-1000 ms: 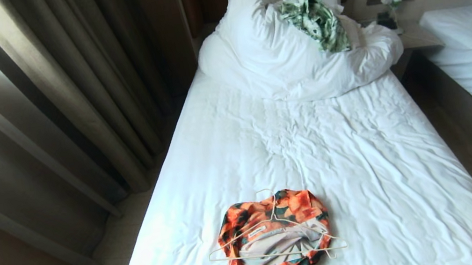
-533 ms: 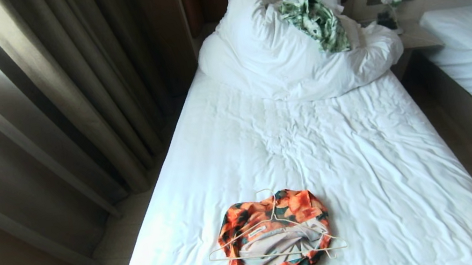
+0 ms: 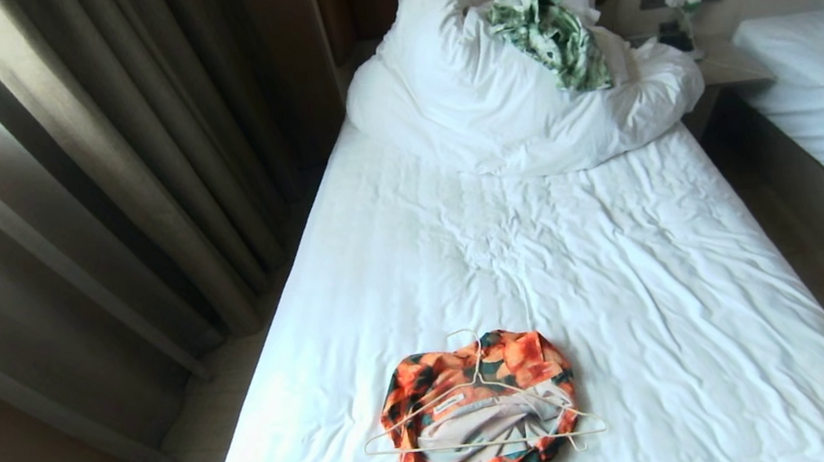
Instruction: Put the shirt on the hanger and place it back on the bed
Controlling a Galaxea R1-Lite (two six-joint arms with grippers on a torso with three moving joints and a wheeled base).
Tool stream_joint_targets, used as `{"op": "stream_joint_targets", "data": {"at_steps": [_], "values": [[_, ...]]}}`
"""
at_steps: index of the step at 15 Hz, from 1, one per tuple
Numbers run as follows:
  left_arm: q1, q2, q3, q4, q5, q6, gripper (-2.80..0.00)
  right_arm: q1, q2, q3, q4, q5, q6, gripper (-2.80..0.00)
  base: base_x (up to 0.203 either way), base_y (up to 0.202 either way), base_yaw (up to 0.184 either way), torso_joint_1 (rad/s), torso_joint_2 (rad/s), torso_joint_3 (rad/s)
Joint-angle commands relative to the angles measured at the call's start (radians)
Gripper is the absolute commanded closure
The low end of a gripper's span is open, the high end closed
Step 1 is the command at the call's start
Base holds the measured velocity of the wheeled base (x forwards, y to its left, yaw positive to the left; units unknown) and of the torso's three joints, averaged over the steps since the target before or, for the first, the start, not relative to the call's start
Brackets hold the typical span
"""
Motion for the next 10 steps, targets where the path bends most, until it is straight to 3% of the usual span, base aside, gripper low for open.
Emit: {"op": "stream_joint_targets", "data": {"at_steps": [1,10], "values": [[0.000,0.003,0.040,-0.001,0.000,-0.001,0.00,0.000,0.000,0.001,0.001,0.000,0.000,0.00,0.000,0.000,0.000,0.000,0.00,0.000],[0.000,0.003,0.040,-0.001,0.000,-0.001,0.00,0.000,0.000,0.002,0.001,0.000,0.000,0.00,0.000,0.000,0.000,0.000,0.00,0.000]]}}
